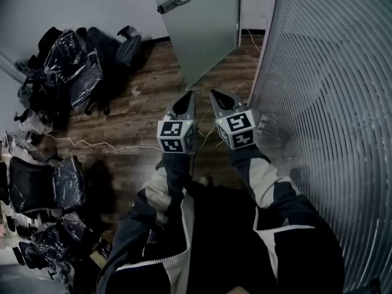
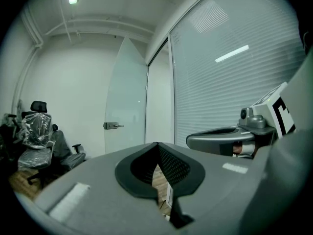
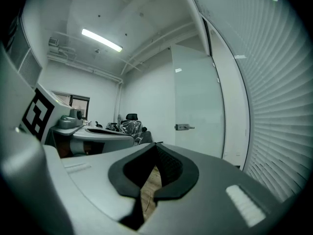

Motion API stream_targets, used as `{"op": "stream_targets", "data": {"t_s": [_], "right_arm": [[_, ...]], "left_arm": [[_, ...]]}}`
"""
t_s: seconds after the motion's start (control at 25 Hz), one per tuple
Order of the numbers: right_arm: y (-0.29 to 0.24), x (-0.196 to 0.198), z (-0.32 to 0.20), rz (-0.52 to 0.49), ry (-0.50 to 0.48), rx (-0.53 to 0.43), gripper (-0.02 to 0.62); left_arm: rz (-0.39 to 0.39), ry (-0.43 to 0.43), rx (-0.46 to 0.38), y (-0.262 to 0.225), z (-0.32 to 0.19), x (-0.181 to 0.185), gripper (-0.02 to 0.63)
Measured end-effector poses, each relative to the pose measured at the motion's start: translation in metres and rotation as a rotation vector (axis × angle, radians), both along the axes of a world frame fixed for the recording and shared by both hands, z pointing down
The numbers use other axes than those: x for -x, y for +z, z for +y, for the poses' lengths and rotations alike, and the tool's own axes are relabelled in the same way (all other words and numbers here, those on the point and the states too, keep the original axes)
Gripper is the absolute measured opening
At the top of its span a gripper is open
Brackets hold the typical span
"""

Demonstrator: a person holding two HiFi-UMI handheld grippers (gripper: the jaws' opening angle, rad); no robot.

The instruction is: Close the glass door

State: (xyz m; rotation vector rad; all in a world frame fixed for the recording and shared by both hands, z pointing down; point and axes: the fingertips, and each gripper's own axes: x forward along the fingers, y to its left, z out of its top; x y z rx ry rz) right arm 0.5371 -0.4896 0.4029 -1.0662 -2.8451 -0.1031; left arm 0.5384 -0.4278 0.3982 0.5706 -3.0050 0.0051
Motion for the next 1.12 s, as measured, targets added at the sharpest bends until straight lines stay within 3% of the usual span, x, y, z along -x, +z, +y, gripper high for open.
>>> {"op": "stream_targets", "data": {"t_s": [0.48, 0.68, 1.12], "right_arm": [[0.032, 0.020, 0.118, 0.002, -0.164, -0.058, 0.006], [0.041, 0.063, 0.185, -0.023, -0.183, -0.092, 0.006], [0.029, 0.196, 0.344, -0.025, -0.108, -0.107, 0.006]], "left_arm": [[0.044, -0.164, 0.007, 0.029, 0.130, 0.012, 0.005], [0.030, -0.190, -0.012, 0.040, 0.199, 0.052, 0.005], [0.013, -0.162, -0.006, 0.029, 0.370, 0.180, 0.005]]}}
